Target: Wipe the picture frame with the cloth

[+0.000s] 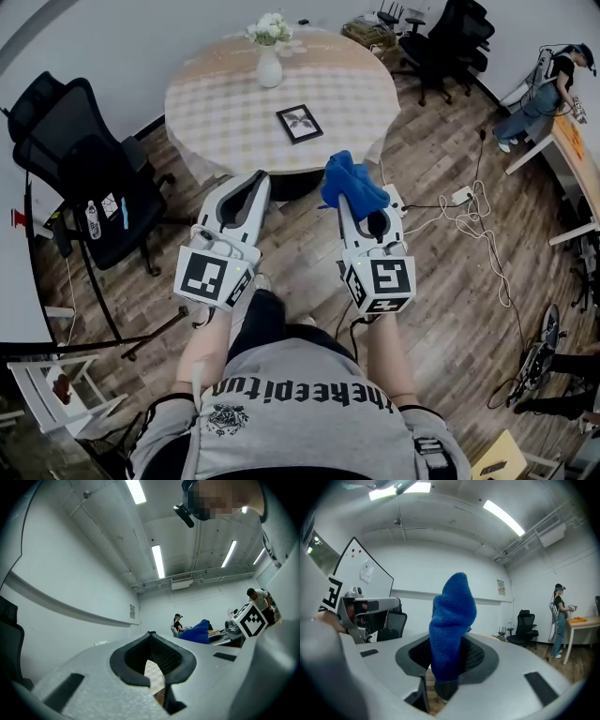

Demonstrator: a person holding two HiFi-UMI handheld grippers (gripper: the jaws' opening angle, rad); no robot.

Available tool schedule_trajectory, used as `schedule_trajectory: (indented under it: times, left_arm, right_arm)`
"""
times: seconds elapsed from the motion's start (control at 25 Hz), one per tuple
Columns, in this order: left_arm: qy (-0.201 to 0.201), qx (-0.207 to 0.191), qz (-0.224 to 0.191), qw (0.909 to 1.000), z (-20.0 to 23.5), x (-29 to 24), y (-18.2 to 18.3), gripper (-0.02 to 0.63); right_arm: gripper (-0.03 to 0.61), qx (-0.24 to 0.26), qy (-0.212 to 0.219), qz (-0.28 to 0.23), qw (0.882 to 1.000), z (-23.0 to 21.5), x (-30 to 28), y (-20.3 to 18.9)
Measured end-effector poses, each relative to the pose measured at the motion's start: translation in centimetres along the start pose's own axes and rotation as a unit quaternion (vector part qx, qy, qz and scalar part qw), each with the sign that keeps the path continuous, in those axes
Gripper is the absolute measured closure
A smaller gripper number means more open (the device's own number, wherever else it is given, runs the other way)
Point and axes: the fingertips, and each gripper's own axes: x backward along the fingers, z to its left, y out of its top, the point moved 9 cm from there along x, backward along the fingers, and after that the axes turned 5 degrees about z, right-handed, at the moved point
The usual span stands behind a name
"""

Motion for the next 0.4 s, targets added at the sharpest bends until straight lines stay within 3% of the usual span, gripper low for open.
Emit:
schedule_trajectory:
  times: [0.4]
  left_arm:
    - [0.003,0.002,0.001,1.0,0.24,-0.52,-0.24,0.594]
  right_arm:
    - [0.449,0.002,0.001,-0.007,1.0,-0.08,-0.62,0.18]
